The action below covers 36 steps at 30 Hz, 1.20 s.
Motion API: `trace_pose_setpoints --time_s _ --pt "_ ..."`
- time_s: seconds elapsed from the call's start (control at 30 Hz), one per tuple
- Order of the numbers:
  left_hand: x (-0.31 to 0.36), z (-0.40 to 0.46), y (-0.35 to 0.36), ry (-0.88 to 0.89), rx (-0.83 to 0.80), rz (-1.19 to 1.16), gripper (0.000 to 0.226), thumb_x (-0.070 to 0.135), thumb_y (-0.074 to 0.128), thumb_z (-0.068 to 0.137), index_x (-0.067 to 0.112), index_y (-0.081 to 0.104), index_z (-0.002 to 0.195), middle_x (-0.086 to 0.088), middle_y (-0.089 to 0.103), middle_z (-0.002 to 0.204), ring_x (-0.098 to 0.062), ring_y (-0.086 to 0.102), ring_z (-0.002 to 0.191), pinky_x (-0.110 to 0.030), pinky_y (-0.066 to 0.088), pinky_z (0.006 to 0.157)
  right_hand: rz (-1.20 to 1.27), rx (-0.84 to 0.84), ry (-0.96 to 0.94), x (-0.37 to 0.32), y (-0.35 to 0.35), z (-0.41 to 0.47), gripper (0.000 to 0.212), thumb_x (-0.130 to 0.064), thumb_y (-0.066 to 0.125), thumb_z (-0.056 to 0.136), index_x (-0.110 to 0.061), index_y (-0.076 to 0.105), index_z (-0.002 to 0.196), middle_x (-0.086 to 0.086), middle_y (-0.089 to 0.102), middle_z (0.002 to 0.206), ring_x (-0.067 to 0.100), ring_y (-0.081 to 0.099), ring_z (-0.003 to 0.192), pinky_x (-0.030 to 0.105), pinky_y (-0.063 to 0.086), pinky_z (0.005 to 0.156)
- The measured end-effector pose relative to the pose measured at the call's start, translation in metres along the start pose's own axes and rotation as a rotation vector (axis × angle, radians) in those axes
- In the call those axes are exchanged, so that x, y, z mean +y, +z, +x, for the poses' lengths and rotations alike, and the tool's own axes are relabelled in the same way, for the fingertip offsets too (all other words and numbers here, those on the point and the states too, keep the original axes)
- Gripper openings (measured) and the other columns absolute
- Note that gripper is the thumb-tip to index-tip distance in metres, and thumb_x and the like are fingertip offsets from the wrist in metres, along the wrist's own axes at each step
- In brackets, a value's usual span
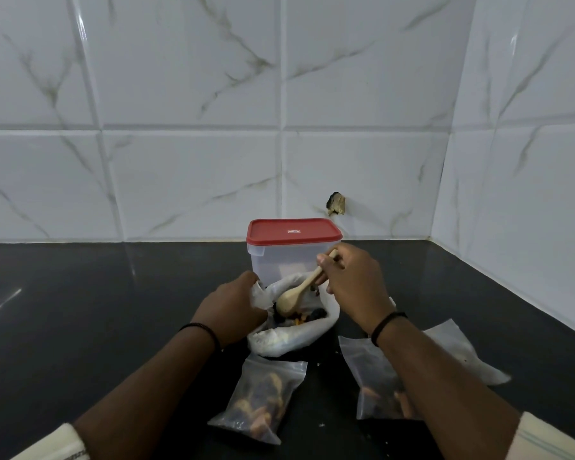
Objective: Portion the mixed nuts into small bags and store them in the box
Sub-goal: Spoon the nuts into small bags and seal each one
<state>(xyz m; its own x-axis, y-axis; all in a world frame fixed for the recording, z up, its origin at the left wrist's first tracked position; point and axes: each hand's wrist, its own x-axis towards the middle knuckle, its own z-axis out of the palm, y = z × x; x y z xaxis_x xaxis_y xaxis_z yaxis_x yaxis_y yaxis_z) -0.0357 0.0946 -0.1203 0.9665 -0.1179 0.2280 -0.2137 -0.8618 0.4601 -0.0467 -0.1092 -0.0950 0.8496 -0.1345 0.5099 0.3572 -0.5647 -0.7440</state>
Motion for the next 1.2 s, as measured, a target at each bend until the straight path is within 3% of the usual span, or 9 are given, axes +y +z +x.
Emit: trace_pose_setpoints --time_s 0.1,0.2,0.33,0.47,0.6,0.77,0.87,1.0,1.2 --pt "-0.001 0.001 0.001 0.015 0.018 -0.01 0.035 0.026 0.065 0.076 0.027 0.052 0.108 0.003 0.064 0.099 -0.019 0.062 0.088 -0.033 0.052 0.075 0.102 -0.182 0.069 -0.001 -0.003 0.0 0.024 -0.021 0.056 0.099 -0.002 0.063 0.086 0.012 0.073 0.075 0.0 0.054 0.044 0.016 0.042 0.05" --pt "-0.001 0.002 0.002 0.019 0.038 -0.001 0.037 0.026 0.067 0.075 0.029 0.051 0.109 0.004 0.063 0.097 -0.02 0.061 0.086 -0.032 0.05 0.073 -0.01 -0.317 0.074 0.003 0.002 -0.001 0.022 -0.022 0.055 0.1 -0.004 0.061 0.089 0.01 0.074 0.078 -0.002 0.057 0.045 0.012 0.04 0.05" --pt "-0.001 0.002 0.002 0.029 0.05 0.0 0.036 0.026 0.065 0.076 0.03 0.051 0.109 0.005 0.062 0.096 -0.019 0.061 0.085 -0.032 0.051 0.073 -0.141 -0.118 0.037 0.011 0.001 0.005 0.019 -0.025 0.056 0.099 -0.013 0.058 0.085 0.002 0.07 0.076 0.004 0.063 0.063 0.012 0.04 0.054" --pt "-0.001 0.001 0.002 0.025 0.049 -0.018 0.035 0.026 0.065 0.076 0.031 0.05 0.107 0.006 0.06 0.093 -0.017 0.06 0.083 -0.03 0.049 0.07 -0.077 0.066 -0.016 0.014 -0.004 0.008 0.015 -0.023 0.054 0.1 -0.014 0.057 0.088 0.003 0.067 0.077 0.015 0.066 0.072 0.028 0.053 0.065" --pt "-0.002 0.001 0.002 0.021 0.043 -0.037 0.035 0.025 0.065 0.076 0.03 0.05 0.107 0.005 0.061 0.095 -0.017 0.06 0.083 -0.03 0.049 0.07 0.026 -0.031 0.081 0.01 -0.006 0.009 0.02 -0.024 0.051 0.101 -0.009 0.059 0.09 0.007 0.068 0.08 0.013 0.065 0.067 0.026 0.051 0.061" --pt "-0.001 0.002 0.002 0.026 0.041 -0.03 0.033 0.025 0.065 0.078 0.031 0.048 0.105 0.006 0.061 0.093 -0.014 0.06 0.081 -0.03 0.05 0.07 -0.062 -0.26 0.089 0.013 0.003 0.006 0.021 -0.024 0.051 0.101 -0.006 0.058 0.092 0.008 0.07 0.081 0.0 0.058 0.052 0.014 0.041 0.054" --pt "-0.001 0.001 0.002 0.026 0.043 -0.025 0.035 0.026 0.065 0.078 0.031 0.049 0.108 0.005 0.062 0.094 -0.016 0.06 0.083 -0.033 0.052 0.073 -0.114 -0.111 0.017 0.012 0.001 0.006 0.017 -0.022 0.054 0.1 -0.011 0.057 0.088 0.005 0.068 0.08 0.007 0.062 0.066 0.01 0.04 0.053" --pt "-0.002 0.001 0.002 0.022 0.047 -0.04 0.039 0.025 0.065 0.078 0.03 0.049 0.113 0.006 0.06 0.095 -0.016 0.06 0.085 -0.033 0.053 0.075 -0.034 0.092 -0.046 0.015 -0.006 0.009 0.012 -0.019 0.054 0.1 -0.015 0.056 0.089 0.002 0.064 0.076 0.015 0.065 0.07 0.024 0.052 0.061" --pt "-0.001 0.001 0.004 0.019 0.085 -0.068 0.029 0.036 0.065 0.082 0.031 0.048 0.105 0.007 0.061 0.095 -0.015 0.061 0.085 -0.035 0.053 0.078 0.042 0.085 0.037 0.014 -0.012 0.011 0.017 -0.011 0.043 0.101 -0.02 0.057 0.098 0.002 0.07 0.092 0.015 0.069 0.079 0.035 0.06 0.073"
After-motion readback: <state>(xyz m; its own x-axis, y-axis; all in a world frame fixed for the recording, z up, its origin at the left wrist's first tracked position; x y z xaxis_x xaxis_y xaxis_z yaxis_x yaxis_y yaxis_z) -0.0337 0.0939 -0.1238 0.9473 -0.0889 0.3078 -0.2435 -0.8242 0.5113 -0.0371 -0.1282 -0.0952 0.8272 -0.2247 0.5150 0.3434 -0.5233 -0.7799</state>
